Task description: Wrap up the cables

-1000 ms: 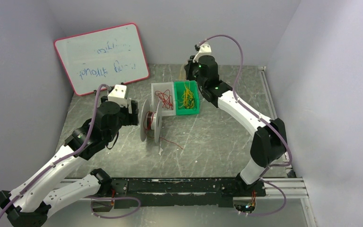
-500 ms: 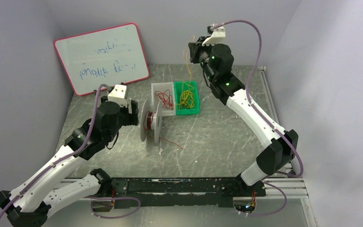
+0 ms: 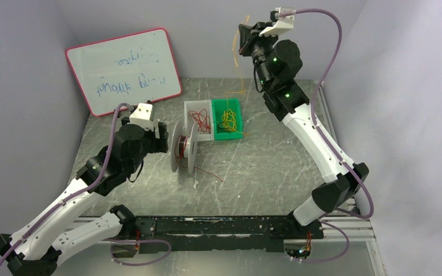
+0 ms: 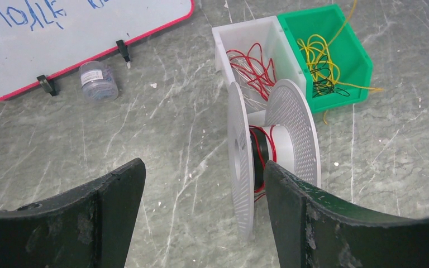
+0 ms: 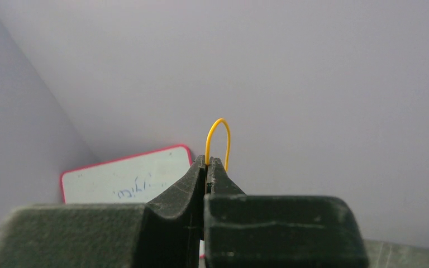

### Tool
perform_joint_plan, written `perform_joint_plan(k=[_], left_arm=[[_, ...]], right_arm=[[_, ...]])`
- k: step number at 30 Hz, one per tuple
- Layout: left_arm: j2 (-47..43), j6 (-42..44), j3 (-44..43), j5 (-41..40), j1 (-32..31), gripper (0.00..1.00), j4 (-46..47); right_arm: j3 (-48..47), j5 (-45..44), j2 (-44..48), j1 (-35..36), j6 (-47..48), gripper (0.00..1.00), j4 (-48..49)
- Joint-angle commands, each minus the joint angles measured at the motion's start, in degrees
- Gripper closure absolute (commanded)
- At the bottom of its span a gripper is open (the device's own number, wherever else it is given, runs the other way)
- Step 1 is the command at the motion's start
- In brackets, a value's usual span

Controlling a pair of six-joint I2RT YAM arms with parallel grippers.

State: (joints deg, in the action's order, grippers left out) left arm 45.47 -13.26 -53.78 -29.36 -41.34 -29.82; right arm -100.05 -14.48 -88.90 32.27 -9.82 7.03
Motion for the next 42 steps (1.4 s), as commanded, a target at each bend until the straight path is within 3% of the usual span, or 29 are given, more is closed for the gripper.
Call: perform_joint_plan(k=[1,17,27,34,42], left_arm=[[-0.4,0.5,0.5,0.7,0.2,0.18,1.6],[0.0,0.5,0.5,0.6,0.3,0.18,1.6],[0.7,0.6,-0.3,3.6,0.3,0.19,2.3],[1.1,0.7,-7.0,11.5,0.2,0.18,1.9],[3.9,0.3,-18.3,31.0,0.3,0.18,1.3]], right_arm=[[-4.8,-2.9,-0.4,0.3,2.7,1.0,2.9],[-17.3,-4.9,-1.9,0.2,11.4,1.0,13.9],[-11.4,-0.8,6.1,0.3,9.8,1.0,11.9],[-5.5,5.5,14.4,0.3,7.7,1.0,4.0],[6.6,15.1,26.4,0.2,4.9,1.0,-4.6]])
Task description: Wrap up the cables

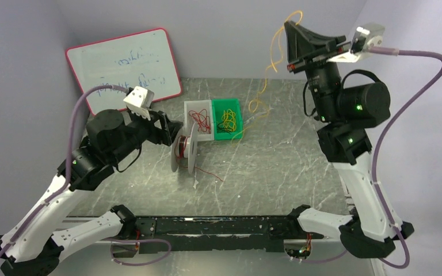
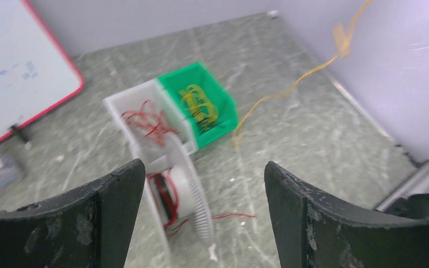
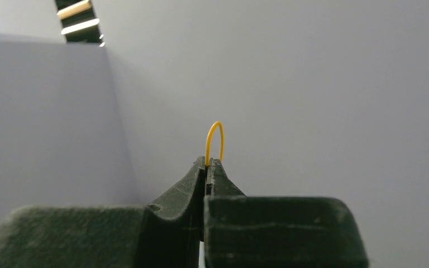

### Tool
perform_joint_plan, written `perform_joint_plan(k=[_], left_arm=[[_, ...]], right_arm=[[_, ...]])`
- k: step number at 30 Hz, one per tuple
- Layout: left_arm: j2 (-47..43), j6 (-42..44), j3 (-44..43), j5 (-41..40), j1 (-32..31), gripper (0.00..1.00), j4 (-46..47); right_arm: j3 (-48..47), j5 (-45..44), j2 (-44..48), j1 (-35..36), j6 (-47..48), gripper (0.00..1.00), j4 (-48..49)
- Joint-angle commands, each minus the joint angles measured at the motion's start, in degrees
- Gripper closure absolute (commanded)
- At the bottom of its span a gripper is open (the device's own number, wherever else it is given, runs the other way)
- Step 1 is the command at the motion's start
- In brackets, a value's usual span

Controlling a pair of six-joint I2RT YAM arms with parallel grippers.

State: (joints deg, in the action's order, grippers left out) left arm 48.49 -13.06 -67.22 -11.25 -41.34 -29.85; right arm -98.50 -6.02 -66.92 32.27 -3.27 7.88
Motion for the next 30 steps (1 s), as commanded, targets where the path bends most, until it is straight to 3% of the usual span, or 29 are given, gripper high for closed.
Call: perform_joint_plan(k=[1,9,21,30], left_arm=[[1.1,-0.2,-5.8,15.0,0.3,0.17,2.0],[2.7,-3.1,-9.0,30.7,0.3,0.14,8.6],[8.0,-11.7,-6.3,46.6,0.3,0.13,19.1],[12.2,-15.4,-4.2,52.0,0.3,0.13,24.6]], right_arm=[[6.8,7.9,5.8,0.2,-1.8,1.0,-5.8],[16.2,15.2,13.2,0.3,-8.9,1.0,-9.9],[28.9,15.3,18.5,0.3,-35.4,1.0,-7.9],[40.6,18.4,19.9,0.3,-49.7,1.0,4.6]])
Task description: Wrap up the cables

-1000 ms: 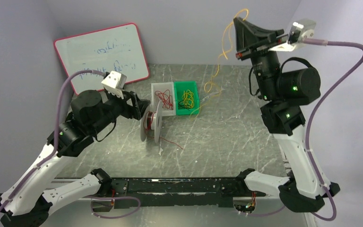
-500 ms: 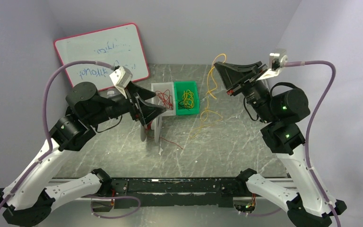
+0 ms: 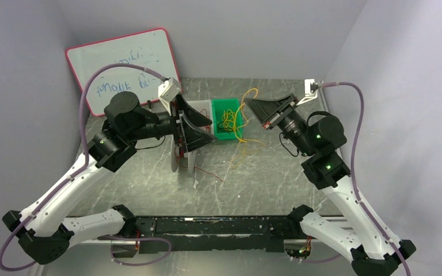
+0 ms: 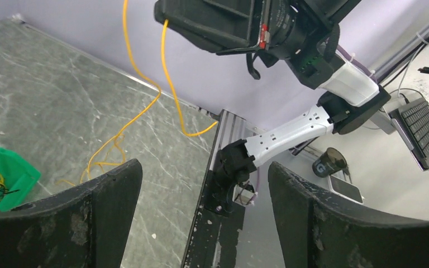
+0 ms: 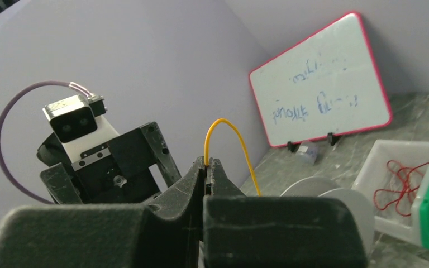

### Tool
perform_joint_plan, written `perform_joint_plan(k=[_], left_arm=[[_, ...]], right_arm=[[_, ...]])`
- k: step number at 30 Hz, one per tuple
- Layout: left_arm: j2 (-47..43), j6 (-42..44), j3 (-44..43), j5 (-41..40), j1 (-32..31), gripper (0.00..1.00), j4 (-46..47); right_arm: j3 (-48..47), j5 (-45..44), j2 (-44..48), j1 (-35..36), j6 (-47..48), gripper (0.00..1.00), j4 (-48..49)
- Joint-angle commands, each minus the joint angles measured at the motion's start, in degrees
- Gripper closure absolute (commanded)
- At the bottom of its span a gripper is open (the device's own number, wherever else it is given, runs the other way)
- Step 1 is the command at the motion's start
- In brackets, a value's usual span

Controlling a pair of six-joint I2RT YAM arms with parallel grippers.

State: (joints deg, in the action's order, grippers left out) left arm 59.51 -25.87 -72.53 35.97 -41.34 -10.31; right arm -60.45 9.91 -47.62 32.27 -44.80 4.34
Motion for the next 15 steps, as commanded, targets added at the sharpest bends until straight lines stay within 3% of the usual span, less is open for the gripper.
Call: perform_joint_plan(k=[1,15], left_arm=[[1.8,-3.1,1.4,5.5,0.3,0.14,5.7],[6.8,-9.8,6.7,11.5,0.3,0.22,15.5]], right_arm=[[3.5,2.7,0.5,0.3,-9.1,1.0,9.5],[10.2,9.3,-4.2,0.7,-16.2,1.0,26.2]])
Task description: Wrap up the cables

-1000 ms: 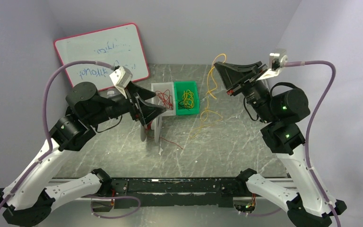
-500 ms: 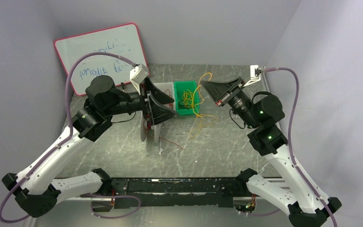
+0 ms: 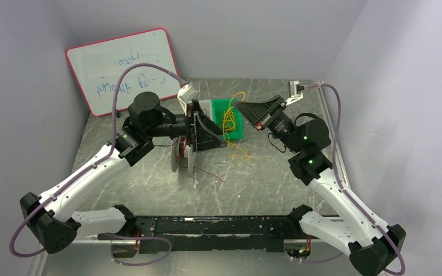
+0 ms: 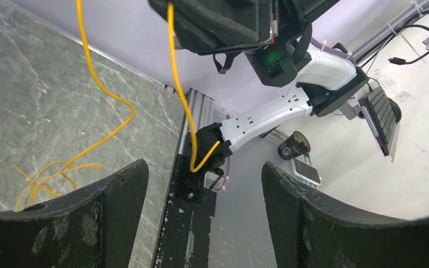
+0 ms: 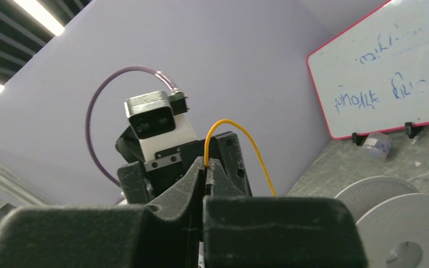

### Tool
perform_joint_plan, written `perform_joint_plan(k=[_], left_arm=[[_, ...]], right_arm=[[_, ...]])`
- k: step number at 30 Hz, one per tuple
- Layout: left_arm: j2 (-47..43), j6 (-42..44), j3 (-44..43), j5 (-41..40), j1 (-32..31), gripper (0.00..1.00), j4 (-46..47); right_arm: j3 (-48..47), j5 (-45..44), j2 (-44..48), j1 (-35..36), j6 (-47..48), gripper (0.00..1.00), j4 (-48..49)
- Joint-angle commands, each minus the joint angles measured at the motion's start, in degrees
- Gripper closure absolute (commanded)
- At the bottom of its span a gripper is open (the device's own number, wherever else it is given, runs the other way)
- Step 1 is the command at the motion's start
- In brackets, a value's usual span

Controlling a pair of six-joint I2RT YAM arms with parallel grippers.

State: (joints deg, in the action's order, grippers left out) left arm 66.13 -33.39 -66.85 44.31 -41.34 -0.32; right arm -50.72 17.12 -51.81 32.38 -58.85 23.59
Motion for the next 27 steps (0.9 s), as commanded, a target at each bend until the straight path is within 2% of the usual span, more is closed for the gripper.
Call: perform_joint_plan(k=[1,8,19,21,24,27], left_arm=[[0.3,-2.8,1.3,3.5,0.3,0.23,6.3],[1.9,-5.3,1.7,5.0,0.3,0.29,9.9],[3.2,-8.9,2.7,7.7,0.3,0.57,15.2],[3.1,-9.3,3.1,7.7,0.2,0.66,15.6],[3.0,-9.7,3.5,7.7,0.3,0.71,16.3],[2.7,-10.0,3.9,7.9,0.2,0.85,16.4]], right_arm=[[0.8,2.0,-0.1,0.7,-2.2,1.0,7.4],[2.3,1.4,-0.7,1.6,-3.2,1.0,10.3],[4.1,-0.4,0.8,2.9,-3.4,1.0,11.7],[4.7,-0.9,1.3,3.0,-3.5,1.0,12.3],[5.3,-1.4,2.0,3.1,-3.6,1.0,12.6],[6.3,-2.3,2.7,3.2,-3.6,1.0,13.1]])
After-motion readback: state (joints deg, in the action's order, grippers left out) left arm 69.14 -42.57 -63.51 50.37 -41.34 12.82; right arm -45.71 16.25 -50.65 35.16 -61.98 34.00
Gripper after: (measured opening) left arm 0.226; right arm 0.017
